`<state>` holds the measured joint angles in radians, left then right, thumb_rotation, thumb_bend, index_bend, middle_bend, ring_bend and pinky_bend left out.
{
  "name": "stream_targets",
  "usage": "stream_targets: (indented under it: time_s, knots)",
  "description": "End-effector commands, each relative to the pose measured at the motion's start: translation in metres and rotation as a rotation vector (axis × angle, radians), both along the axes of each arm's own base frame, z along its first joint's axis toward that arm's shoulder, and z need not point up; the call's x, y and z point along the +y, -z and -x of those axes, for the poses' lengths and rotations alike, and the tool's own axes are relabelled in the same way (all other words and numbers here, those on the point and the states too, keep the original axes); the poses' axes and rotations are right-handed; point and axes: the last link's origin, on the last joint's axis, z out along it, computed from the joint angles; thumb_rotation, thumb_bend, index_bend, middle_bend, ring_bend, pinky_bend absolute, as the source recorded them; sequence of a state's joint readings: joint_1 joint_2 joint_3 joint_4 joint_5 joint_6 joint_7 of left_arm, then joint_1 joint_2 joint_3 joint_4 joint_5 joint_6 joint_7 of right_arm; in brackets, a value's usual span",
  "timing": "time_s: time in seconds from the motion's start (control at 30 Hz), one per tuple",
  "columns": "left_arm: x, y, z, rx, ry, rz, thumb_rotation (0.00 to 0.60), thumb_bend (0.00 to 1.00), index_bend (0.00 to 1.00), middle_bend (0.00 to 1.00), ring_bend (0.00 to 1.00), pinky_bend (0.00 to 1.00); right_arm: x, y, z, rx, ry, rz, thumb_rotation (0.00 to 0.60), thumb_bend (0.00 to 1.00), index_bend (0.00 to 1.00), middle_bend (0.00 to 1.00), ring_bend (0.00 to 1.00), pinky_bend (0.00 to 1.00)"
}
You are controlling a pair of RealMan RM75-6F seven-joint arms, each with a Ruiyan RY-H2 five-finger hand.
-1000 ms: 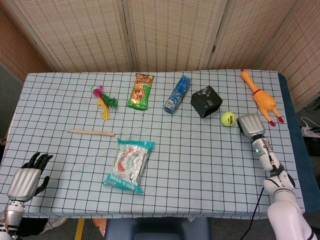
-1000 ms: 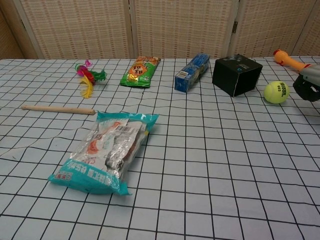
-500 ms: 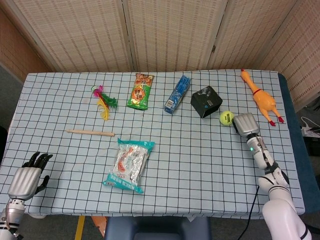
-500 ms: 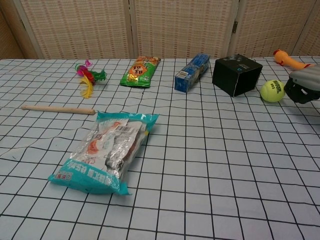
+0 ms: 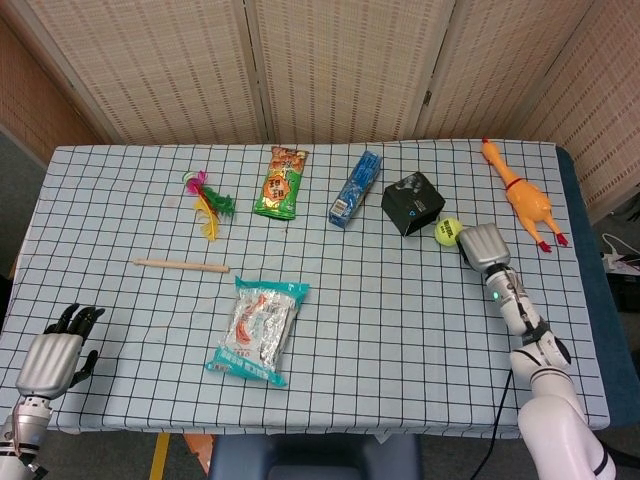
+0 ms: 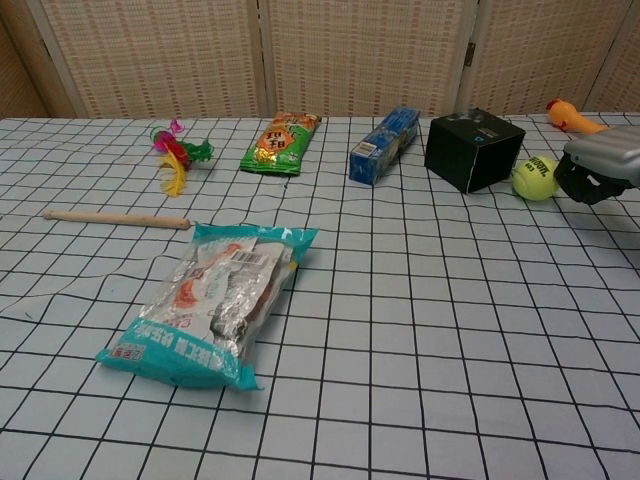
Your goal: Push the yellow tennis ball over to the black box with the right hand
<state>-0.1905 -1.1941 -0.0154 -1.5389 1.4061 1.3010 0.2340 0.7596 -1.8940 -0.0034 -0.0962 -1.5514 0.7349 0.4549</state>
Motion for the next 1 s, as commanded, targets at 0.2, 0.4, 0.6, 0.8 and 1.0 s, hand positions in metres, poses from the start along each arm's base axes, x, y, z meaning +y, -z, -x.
stream_targets:
  time_s: [0.2,0.4,0.6,0.8,1.0]
  knots:
    - [0.0011,0.0004,0.0015,0.002,-0.008,0.004,0.600,0.48,0.15,0.13,0.05,0.34,-0.0023,-0.0100,0.0026,0.076,-0.019,0.028,0.600,0.92,0.95,0.83,0.78,0.81]
    - [0.0013,0.0004,0.0012,0.000,-0.006,0.003,0.600,0.48,0.15,0.13,0.05,0.35,-0.0015,-0.0115,0.0036,0.077,-0.022,0.027,0.600,0.86,0.90,0.83,0.72,0.79]
    - [0.0014,0.0012,0.0014,0.002,-0.007,0.008,0.600,0.48,0.15,0.13,0.05,0.35,0.0018,-0.0088,-0.0020,-0.018,-0.045,0.030,0.600,0.65,0.85,0.80,0.68,0.77]
    - [0.0009,0.0011,0.0008,0.001,-0.003,0.007,0.600,0.48,0.15,0.13,0.05,0.35,0.0021,-0.0086,-0.0041,-0.042,-0.058,0.012,0.600,0.65,0.63,0.59,0.48,0.69]
    - [0.0009,0.0018,0.0008,0.002,-0.003,0.012,0.600,0.48,0.15,0.13,0.05,0.34,0.0025,-0.0085,-0.0035,-0.045,-0.059,-0.002,0.600,0.65,0.51,0.46,0.33,0.52]
